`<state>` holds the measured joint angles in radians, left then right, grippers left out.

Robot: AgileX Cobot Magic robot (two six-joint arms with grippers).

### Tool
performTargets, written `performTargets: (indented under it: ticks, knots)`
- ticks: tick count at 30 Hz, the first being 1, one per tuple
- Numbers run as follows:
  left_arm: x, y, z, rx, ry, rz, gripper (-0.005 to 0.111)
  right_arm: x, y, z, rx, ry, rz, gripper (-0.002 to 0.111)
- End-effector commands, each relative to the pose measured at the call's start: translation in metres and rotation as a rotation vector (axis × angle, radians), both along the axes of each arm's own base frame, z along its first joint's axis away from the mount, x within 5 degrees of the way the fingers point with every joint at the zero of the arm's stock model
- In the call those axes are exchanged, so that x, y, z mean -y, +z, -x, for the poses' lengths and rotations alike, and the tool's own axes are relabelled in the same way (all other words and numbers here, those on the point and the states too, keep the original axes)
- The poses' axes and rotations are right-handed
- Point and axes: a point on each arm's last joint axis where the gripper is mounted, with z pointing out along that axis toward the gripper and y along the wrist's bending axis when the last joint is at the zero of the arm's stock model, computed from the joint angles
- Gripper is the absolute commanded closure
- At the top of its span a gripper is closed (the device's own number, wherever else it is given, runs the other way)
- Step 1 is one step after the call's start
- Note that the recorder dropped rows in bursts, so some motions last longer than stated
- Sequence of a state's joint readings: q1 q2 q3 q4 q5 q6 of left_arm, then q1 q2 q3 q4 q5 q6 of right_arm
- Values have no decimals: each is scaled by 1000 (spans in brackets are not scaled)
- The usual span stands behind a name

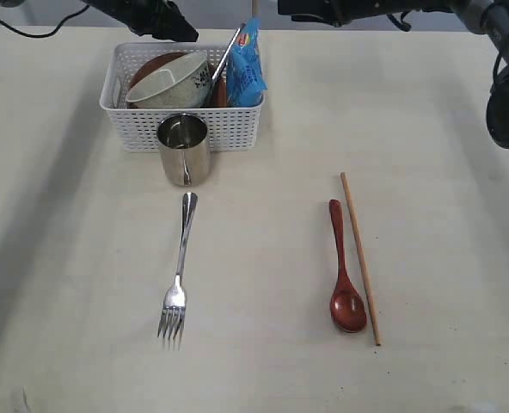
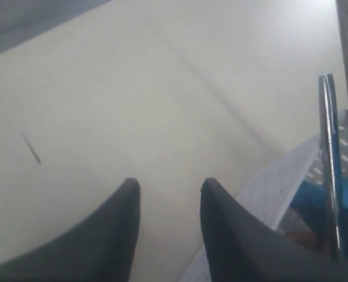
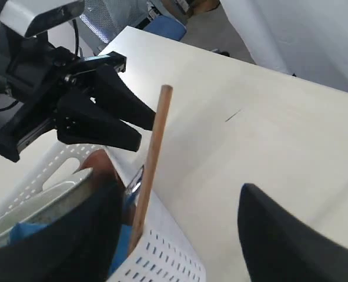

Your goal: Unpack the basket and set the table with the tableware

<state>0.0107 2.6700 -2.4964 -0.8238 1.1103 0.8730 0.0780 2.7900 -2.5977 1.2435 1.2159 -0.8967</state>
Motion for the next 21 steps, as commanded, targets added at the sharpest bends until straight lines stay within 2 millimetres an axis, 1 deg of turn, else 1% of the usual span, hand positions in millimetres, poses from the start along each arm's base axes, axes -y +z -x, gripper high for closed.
performTargets:
  ticks: [1, 3, 12, 14, 17, 19, 21]
  knots:
    - [15, -1, 9, -43, -95, -7, 73, -7, 3, 2, 29, 25, -8, 52]
    - [18, -1, 11, -55, -123, -4, 73, -7, 3, 2, 33, 26, -7, 52]
    - [19, -1, 11, -57, -126, -3, 73, -7, 3, 2, 33, 27, -6, 53]
    - [19, -1, 11, -56, -128, -4, 73, -7, 2, 2, 34, 27, -4, 57]
    - [19, -1, 11, -54, -129, -5, 73, -7, 2, 2, 30, 26, -3, 68]
    - [19, -1, 11, -52, -131, -6, 73, -7, 2, 2, 26, 24, -4, 67]
    - [19, -1, 11, -52, -131, -6, 73, -7, 1, 2, 20, 24, 10, 62]
